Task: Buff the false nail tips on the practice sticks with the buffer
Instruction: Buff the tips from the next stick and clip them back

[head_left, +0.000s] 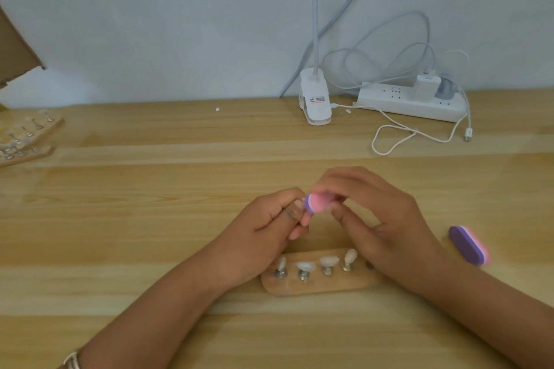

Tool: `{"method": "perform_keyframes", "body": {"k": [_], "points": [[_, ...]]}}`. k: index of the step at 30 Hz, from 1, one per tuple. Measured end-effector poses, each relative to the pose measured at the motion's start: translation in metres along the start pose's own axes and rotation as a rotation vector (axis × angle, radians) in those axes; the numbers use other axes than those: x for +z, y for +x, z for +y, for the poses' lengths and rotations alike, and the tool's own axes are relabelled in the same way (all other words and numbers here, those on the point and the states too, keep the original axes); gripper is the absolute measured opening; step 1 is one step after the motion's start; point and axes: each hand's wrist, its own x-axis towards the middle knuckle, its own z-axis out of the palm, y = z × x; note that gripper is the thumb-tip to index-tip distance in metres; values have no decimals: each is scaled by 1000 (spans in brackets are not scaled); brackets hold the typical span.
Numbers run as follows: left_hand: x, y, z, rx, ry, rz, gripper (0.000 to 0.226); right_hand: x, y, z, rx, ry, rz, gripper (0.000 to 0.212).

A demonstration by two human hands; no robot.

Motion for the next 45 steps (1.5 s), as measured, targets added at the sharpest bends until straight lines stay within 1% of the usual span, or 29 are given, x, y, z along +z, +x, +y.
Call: {"method": "perform_keyframes", "body": {"k": [2,3,6,7,10,11,13,14,17,18,19,21,22,24,25,26,28,29,30,31,33,35,36,38,39,42,45], "points": [[1,0,-2,29,2,9,30,-4,4,3,113,72,69,29],[1,0,-3,45,6,19,29,-4,4,3,116,100,81,31],[1,1,-5,75,29,29,26,0,1,-2,3,79,3,30],[1,1,-5,70,31,25,25,0,0,0,14,59,2,31],[1,0,-6,54,31,49,24,-4,3,3,113,85,93,32],[1,0,-6,55,38,66,23,-4,2,2,88,106,91,32],[1,2,-6,53,30,92,19,-2,0,-1,7,79,24,32],[1,2,-7,55,25,102,18,-1,-1,0,11,52,2,32],[1,0,-5,36,-38,120,13,-6,7,2,238,53,67,38],[1,-1,-1,13,-79,135,11,-11,10,1,291,80,93,36],[1,-2,2,5,-108,162,12,-16,13,-2,308,119,115,29],[2,-2,9,49,-98,248,16,-28,18,-12,301,219,141,13],[3,-2,14,78,-69,284,16,-33,21,-18,323,295,150,12],[5,-4,25,125,-6,298,16,-43,25,-29,380,432,142,20],[6,-6,30,143,27,283,17,-46,25,-34,389,471,101,21],[7,-9,34,153,65,262,18,-48,24,-39,379,477,22,19],[11,-16,40,163,149,226,20,-50,16,-48,337,379,-197,18],[12,-19,42,169,185,214,20,-50,12,-51,311,291,-289,23],[13,-23,43,178,226,210,19,-49,9,-53,280,190,-341,30],[14,-26,44,191,280,213,18,-47,6,-54,242,93,-341,35],[15,-33,46,228,378,219,16,-43,6,-59,142,20,-256,30],[16,-37,46,207,328,227,15,-42,6,-61,86,41,-195,21],[16,-38,47,181,268,234,16,-42,6,-60,76,37,-183,20],[18,-40,47,138,172,239,16,-42,6,-60,83,35,-177,24],[20,-40,48,136,162,238,14,-41,5,-60,92,43,-172,25],[23,-38,47,146,188,234,11,-42,2,-59,136,89,-166,20],[23,-37,42,153,233,221,13,-47,-1,-55,196,165,-212,18]]}}
